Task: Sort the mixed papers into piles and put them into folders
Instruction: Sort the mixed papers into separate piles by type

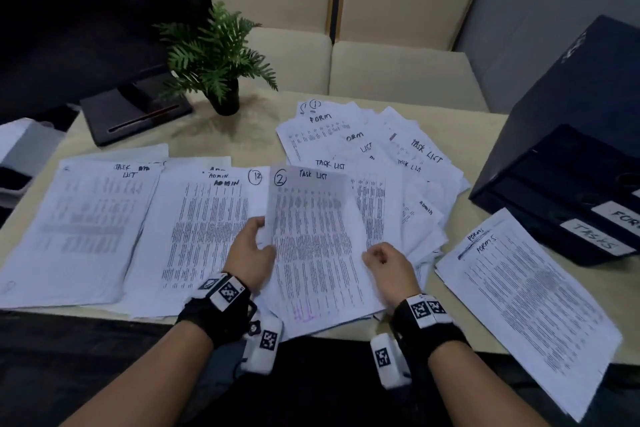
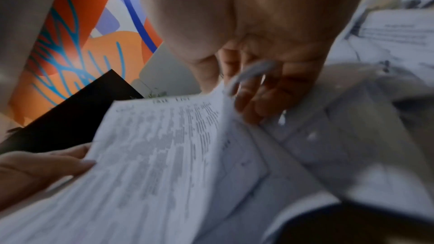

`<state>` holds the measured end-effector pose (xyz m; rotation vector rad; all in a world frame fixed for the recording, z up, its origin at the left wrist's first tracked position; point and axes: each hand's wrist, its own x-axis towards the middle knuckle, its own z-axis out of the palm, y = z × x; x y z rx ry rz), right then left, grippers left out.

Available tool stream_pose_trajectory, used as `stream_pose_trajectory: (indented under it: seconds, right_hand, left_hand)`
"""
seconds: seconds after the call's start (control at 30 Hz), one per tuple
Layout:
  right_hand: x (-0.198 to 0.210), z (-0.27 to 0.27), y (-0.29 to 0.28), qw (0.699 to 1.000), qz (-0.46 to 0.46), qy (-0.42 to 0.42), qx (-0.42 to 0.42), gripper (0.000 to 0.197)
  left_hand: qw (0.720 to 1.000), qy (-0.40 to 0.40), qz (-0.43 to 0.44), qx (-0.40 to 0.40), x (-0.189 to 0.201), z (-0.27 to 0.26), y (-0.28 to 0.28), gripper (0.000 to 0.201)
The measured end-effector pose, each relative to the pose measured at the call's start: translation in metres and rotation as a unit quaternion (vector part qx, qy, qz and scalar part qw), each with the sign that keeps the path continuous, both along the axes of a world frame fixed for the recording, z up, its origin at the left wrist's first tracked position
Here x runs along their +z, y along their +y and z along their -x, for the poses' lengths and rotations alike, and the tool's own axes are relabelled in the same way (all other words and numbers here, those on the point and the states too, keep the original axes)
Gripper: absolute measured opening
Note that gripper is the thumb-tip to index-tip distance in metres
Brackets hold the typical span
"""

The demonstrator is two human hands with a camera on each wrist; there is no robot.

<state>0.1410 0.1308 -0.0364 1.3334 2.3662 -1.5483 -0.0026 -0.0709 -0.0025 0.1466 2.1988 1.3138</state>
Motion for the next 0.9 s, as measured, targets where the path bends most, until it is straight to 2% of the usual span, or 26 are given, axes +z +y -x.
stream_pose_trajectory:
  seconds: [0.07, 0.2, 0.23, 0.3, 0.4, 0.47, 0.53, 0.6, 0.77, 0.9]
  right_hand:
    - [0.008, 0.002, 0.005, 0.997, 0.031, 0.055, -0.051, 0.021]
    - [0.016, 0.018, 0.005, 0.977, 0.192, 0.096, -0.015, 0.041]
    - [0.017, 0.023, 0.001, 0.969, 0.226, 0.097, -0.008, 0.036]
    - [0.016, 0.036, -0.006, 0.973, 0.207, 0.102, -0.003, 0.024]
    - [0.02, 0.053, -0.021, 0.979, 0.164, 0.117, -0.013, 0.038]
    - [0.024, 0.065, -0.035, 0.98, 0.162, 0.117, -0.009, 0.031]
    - [0.027, 0.08, -0.055, 0.98, 0.162, 0.116, 0.01, 0.03]
    - [0.031, 0.099, -0.08, 0.98, 0.162, 0.109, 0.041, 0.028]
    - [0.028, 0.17, -0.162, 0.978, 0.163, 0.049, 0.119, 0.022]
    - [0.022, 0.226, -0.222, 0.976, 0.114, -0.001, 0.188, 0.025]
  left_hand:
    - [0.999, -0.006, -0.049, -0.004, 0.012, 0.001, -0.001, 0.031]
    - [0.993, -0.009, -0.119, -0.014, 0.024, 0.009, -0.014, 0.035]
    - [0.993, -0.006, -0.121, -0.005, 0.027, 0.012, -0.018, 0.043]
    - [0.994, -0.027, -0.104, 0.024, 0.023, 0.019, -0.029, 0.067]
    - [0.988, -0.114, -0.102, 0.02, 0.006, 0.025, -0.047, 0.098]
    - [0.993, -0.1, -0.056, 0.005, -0.002, 0.03, -0.06, 0.096]
    - [0.999, -0.029, 0.015, 0.011, -0.003, 0.039, -0.072, 0.083]
    - [0.999, 0.013, 0.025, 0.032, -0.008, 0.055, -0.094, 0.074]
    - [0.993, 0.057, 0.077, 0.072, -0.001, 0.117, -0.181, 0.072]
    - [0.983, 0.07, 0.121, 0.117, 0.002, 0.164, -0.246, 0.072]
